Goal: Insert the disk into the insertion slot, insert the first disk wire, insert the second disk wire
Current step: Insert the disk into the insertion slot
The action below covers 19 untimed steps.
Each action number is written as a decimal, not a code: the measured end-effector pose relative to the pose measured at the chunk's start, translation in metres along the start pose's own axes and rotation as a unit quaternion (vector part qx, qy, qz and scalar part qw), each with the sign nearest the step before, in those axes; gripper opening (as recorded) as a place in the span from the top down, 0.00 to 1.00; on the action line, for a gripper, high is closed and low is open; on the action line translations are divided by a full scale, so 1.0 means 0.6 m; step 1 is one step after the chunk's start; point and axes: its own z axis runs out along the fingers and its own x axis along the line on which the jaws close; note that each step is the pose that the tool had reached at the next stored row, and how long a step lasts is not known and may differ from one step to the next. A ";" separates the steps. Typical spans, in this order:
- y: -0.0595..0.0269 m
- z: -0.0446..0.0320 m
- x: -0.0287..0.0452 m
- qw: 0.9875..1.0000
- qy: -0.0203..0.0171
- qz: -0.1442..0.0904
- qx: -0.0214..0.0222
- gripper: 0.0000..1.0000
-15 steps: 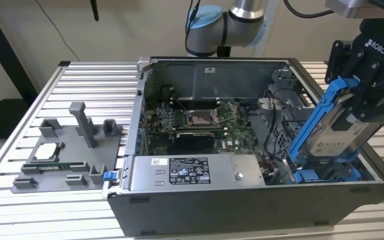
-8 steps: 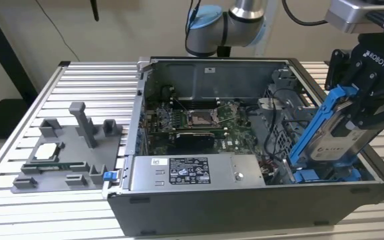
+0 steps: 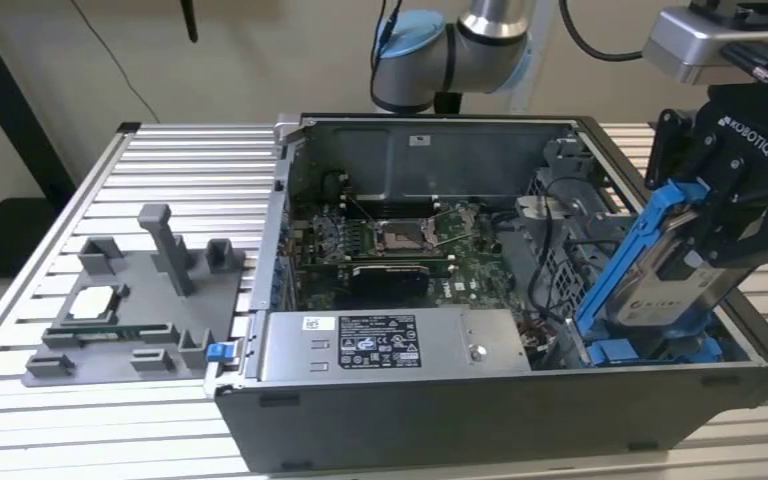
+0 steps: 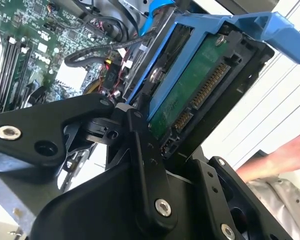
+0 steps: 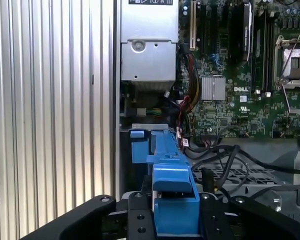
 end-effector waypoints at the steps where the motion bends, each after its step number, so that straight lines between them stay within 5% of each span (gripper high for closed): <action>1: 0.000 0.002 0.000 1.000 0.000 0.000 0.000 1.00; 15: -0.004 0.031 -0.002 1.000 -0.003 0.000 0.000 1.00; 16: -0.004 0.031 -0.002 1.000 -0.003 0.000 0.000 0.00; 19: -0.004 0.017 -0.002 1.000 -0.003 0.000 0.000 0.00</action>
